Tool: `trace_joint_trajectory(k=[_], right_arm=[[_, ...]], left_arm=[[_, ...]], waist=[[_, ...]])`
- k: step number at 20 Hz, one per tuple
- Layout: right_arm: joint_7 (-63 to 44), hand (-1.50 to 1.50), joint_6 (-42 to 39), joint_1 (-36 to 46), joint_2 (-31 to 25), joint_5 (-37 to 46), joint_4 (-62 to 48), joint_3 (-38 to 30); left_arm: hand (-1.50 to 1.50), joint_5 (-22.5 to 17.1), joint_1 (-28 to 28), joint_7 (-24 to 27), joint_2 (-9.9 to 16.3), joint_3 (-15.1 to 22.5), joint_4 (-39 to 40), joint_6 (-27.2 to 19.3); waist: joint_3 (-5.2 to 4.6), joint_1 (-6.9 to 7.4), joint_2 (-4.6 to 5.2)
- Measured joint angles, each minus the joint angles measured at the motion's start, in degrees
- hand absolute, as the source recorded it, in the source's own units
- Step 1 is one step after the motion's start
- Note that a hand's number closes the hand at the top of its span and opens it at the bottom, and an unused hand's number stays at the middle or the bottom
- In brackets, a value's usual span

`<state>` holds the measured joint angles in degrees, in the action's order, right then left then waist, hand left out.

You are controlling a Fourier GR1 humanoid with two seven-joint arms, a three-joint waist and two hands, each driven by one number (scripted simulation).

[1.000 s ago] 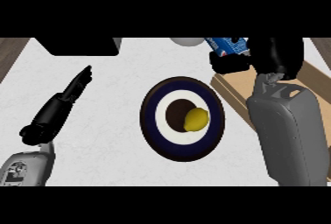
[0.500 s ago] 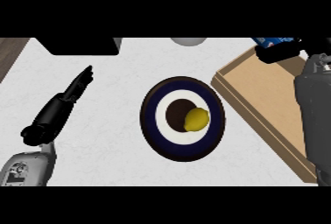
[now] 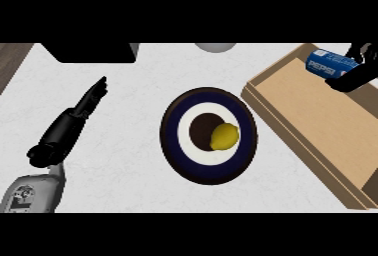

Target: Pick the can from the plate and place it in the cardboard box

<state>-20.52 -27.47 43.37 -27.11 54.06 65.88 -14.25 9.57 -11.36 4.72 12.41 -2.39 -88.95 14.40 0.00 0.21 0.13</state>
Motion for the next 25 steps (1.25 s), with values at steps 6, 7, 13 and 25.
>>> trace_joint_trajectory(k=[6,7,13,25], right_arm=[[5.9,-1.50,-6.9,-0.1,-4.2,-3.1,-6.5,-0.9],[7.1,-1.50,-7.7,0.0,-4.4,-3.8,-6.8,-0.9],[15.9,-1.50,-2.4,-1.0,-2.6,-10.7,-6.0,-6.5],[15.4,-1.50,10.6,3.7,0.9,-33.1,-11.7,-33.0]], left_arm=[[0.00,0.1,-0.7,-0.9,0.0,-0.1,-0.3,0.3],[0.00,0.1,-0.5,-0.5,0.0,-0.3,-0.1,0.3],[0.00,0.1,-0.6,-0.9,0.0,-0.8,-0.6,0.2],[0.00,0.0,-0.3,0.1,0.0,-0.9,-0.2,0.6]], waist=[[0.01,0.10,-0.02],[0.03,0.10,-0.03],[0.10,-0.14,-0.13],[0.08,-0.10,-0.03]])
